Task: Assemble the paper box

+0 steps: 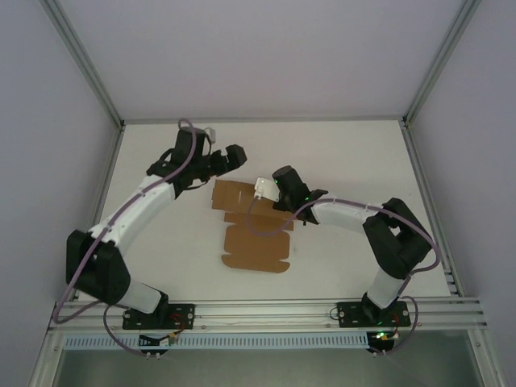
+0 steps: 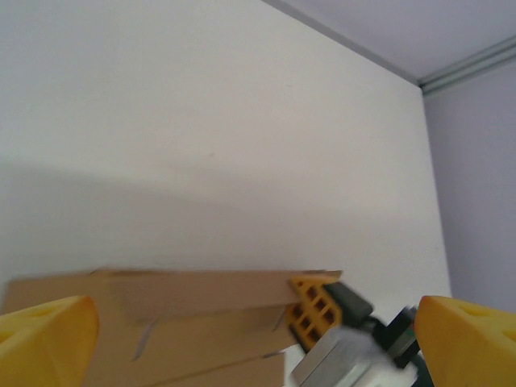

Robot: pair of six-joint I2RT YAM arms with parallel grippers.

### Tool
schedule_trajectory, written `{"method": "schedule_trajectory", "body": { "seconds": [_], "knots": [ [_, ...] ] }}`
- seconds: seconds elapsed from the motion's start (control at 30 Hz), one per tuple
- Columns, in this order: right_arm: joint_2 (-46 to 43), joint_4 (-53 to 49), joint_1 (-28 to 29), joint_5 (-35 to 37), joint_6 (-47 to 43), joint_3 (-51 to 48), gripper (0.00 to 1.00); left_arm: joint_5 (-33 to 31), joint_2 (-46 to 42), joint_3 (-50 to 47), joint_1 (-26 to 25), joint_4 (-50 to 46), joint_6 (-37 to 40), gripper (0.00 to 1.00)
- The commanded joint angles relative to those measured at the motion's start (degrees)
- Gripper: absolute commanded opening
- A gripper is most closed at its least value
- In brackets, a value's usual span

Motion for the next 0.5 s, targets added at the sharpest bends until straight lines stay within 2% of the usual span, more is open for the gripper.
{"method": "schedule_trajectory", "body": {
  "seconds": [0.0, 0.17, 0.47],
  "knots": [
    [-2.6, 2.2, 0.3, 1.4, -0.7, -0.6, 0.0, 8.0, 3.3, 3.0, 0.4, 0.4, -0.8, 1.0],
    [-4.1, -0.6, 0.2, 0.7, 1.7, 0.3, 0.0, 8.2, 5.8, 3.3, 0.4, -0.9, -0.5, 0.98],
    [-5.7, -3.0, 0.5, 1.1, 5.1, 1.1, 0.0, 10.7, 8.8, 1.0, -1.0, -0.2, -2.0, 0.88]
  ]
}}
